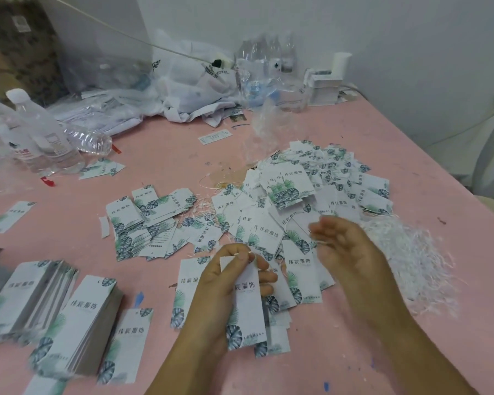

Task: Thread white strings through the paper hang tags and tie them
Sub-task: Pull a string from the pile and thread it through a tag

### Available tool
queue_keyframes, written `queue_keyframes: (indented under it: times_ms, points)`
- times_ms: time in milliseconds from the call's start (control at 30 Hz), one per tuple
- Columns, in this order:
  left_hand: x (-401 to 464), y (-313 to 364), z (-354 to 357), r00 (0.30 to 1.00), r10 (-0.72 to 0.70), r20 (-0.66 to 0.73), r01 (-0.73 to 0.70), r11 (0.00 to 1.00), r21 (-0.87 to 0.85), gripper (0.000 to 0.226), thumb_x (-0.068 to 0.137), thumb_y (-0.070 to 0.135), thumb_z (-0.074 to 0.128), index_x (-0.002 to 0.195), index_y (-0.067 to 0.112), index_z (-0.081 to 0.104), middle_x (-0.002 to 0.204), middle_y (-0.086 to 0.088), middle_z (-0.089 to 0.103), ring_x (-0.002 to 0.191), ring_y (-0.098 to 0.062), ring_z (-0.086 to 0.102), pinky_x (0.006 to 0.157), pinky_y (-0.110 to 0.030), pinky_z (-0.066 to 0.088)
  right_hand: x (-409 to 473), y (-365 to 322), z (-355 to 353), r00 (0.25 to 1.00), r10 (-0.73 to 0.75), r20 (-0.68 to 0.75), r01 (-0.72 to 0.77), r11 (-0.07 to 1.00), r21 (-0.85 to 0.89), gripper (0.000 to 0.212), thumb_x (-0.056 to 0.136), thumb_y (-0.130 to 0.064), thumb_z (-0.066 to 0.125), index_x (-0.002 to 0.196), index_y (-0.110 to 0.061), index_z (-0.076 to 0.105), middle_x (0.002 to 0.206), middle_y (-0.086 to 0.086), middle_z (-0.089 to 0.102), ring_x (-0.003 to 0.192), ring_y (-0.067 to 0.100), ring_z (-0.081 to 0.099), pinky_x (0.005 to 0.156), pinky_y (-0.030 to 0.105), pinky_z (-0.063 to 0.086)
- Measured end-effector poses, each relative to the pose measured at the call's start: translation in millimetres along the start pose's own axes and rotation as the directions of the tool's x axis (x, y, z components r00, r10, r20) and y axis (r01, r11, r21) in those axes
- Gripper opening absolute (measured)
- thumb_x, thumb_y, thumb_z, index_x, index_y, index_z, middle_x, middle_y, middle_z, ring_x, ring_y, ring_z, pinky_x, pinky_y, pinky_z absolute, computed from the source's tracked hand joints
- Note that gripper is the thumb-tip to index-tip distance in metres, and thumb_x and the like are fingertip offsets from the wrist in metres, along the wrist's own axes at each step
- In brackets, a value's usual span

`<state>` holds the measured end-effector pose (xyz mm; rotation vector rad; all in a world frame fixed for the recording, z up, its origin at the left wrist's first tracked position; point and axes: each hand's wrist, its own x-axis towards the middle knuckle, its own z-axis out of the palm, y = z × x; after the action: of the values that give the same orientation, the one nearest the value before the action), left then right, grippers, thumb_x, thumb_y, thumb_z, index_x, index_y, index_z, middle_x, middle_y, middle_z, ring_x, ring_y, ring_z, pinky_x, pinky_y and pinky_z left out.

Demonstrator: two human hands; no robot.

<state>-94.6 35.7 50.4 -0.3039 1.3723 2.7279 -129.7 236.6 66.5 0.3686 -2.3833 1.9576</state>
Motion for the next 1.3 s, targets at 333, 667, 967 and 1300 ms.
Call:
queue_keyframes:
  times_ms: [333, 667, 967, 1300]
  points:
    - [-9, -4, 1, 0.998, 0.04, 0.045, -0.05, 0.97, 0.237, 0.011, 0.082, 0.029, 0.069, 0.082, 0.018, 0.067, 0.086, -0.014, 0.071, 0.063, -0.023, 0.066, 0.056, -0.032, 0.055, -17, 14, 43, 0.978, 0.123, 0.171, -0.145, 0.982, 0.121, 0.025, 0.082, -0.021, 0.074, 0.102, -0.035, 0.071, 0.084, -0.001, 0.071, 0.074, 0.024, 0.067, 0.071, 0.032, 0.058]
    - [-16, -12, 7, 0.988, 0.137, 0.066, -0.152, 0.907, 0.393, 0.01, 0.085, 0.025, 0.064, 0.079, 0.018, 0.068, 0.08, -0.012, 0.073, 0.069, -0.022, 0.069, 0.063, -0.034, 0.058, -12, 8, 31, 0.976, 0.094, 0.195, -0.155, 0.931, 0.329, 0.011, 0.071, -0.019, 0.065, 0.081, -0.016, 0.068, 0.084, 0.011, 0.069, 0.081, 0.019, 0.065, 0.074, 0.022, 0.053]
    - [-19, -16, 9, 0.993, 0.11, 0.05, -0.12, 0.865, 0.488, 0.011, 0.085, 0.026, 0.063, 0.076, 0.02, 0.066, 0.069, -0.008, 0.07, 0.06, -0.022, 0.067, 0.059, -0.032, 0.055, -15, 3, 32, 0.916, 0.116, 0.385, -0.234, 0.932, 0.276, 0.036, 0.07, -0.019, 0.074, 0.104, -0.03, 0.067, 0.067, -0.002, 0.054, 0.054, 0.017, 0.05, 0.052, 0.02, 0.043]
    - [-15, -13, 11, 1.0, -0.016, 0.0, 0.015, 0.957, 0.29, 0.014, 0.076, 0.025, 0.068, 0.08, 0.012, 0.07, 0.07, -0.025, 0.068, 0.059, -0.031, 0.068, 0.054, -0.033, 0.056, -20, 11, 39, 0.986, -0.152, 0.076, 0.159, 0.983, -0.096, 0.024, 0.082, -0.013, 0.07, 0.092, -0.034, 0.074, 0.068, -0.014, 0.058, 0.056, -0.002, 0.056, 0.057, 0.008, 0.043]
